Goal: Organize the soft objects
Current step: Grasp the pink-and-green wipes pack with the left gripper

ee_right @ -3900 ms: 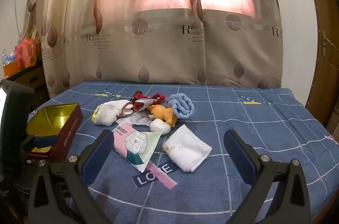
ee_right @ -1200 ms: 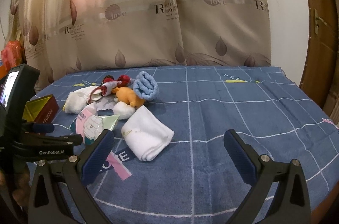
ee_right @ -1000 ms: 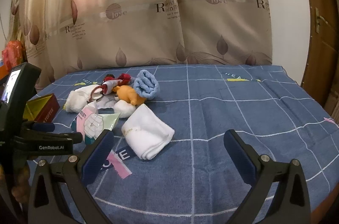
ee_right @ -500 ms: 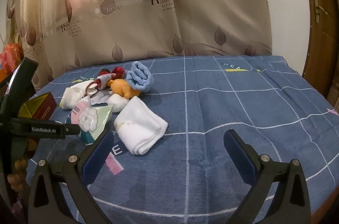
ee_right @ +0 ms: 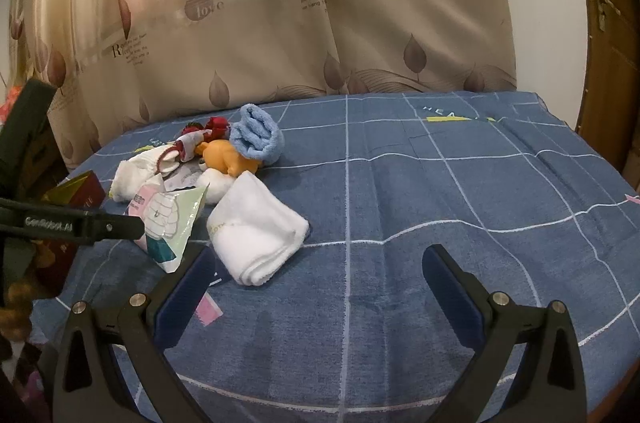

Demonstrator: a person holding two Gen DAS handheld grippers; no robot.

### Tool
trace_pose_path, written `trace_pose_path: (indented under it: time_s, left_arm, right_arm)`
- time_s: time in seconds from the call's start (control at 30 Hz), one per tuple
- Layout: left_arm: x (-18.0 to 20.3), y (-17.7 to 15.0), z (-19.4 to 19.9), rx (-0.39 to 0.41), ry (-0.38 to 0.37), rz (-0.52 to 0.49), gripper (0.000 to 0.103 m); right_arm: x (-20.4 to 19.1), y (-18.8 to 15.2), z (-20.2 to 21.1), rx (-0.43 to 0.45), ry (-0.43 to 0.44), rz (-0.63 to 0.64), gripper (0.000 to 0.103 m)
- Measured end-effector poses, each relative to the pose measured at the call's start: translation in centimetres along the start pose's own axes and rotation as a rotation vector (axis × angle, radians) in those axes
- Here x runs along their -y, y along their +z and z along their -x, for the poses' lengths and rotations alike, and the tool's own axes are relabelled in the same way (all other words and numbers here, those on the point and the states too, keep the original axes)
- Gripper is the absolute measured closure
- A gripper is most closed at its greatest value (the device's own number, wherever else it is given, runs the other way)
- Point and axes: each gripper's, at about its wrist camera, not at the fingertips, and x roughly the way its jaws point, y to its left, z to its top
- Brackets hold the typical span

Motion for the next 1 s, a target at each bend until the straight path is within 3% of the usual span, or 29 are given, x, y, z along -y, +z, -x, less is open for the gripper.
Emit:
trace_pose_path:
  time_s: [0.17, 0.3, 0.37, 0.5, 0.57, 0.63, 0.83, 0.87, 0.93, 1.0]
  left_arm:
    - [2.9, 1.2, -0.2, -0.053, -0.061, -0.262, 0.02]
    - [4.8, 2.3, -0.2, -0.076, -0.054, -0.54, 0.02]
    - [5.3, 3.2, -0.9, -0.16, -0.073, -0.645, 0.02]
    - [5.7, 4.3, -1.4, -0.22, -0.037, -0.828, 0.02]
    - [5.2, 4.4, -2.7, -0.335, -0.034, -0.908, 0.02]
    - [5.3, 4.3, -4.0, -0.395, -0.005, -0.976, 0.02]
    - [6.2, 3.6, -6.3, -0.463, -0.082, -1.056, 0.02]
    - [6.1, 3.3, -7.1, -0.488, -0.112, -1.05, 0.02]
    - [5.5, 3.3, -7.5, -0.443, -0.143, -1.017, 0.027]
    - [4.6, 3.8, -7.0, -0.401, -0.159, -0.913, 0.029]
  right_arm:
    - [0.3, 0.1, -0.2, -0.013, 0.007, -0.004, 0.0]
    - [1.2, 0.2, -0.5, -0.028, 0.016, -0.04, 0.0]
    - [1.6, 0.2, -0.6, -0.034, 0.014, -0.046, 0.0]
    - [1.9, -0.1, -1.1, -0.049, 0.011, -0.05, 0.0]
    - [2.0, -0.4, -1.5, -0.061, 0.009, -0.049, 0.0]
    - [2.0, -0.5, -1.7, -0.067, 0.014, -0.048, 0.0]
    - [1.9, -0.3, -2.2, -0.088, 0.022, -0.044, 0.0]
    - [1.9, -0.3, -2.3, -0.094, 0.026, -0.045, 0.0]
    - [2.1, -0.3, -2.6, -0.108, 0.044, -0.056, 0.0]
    - [2.4, -0.3, -2.8, -0.117, 0.051, -0.072, 0.0]
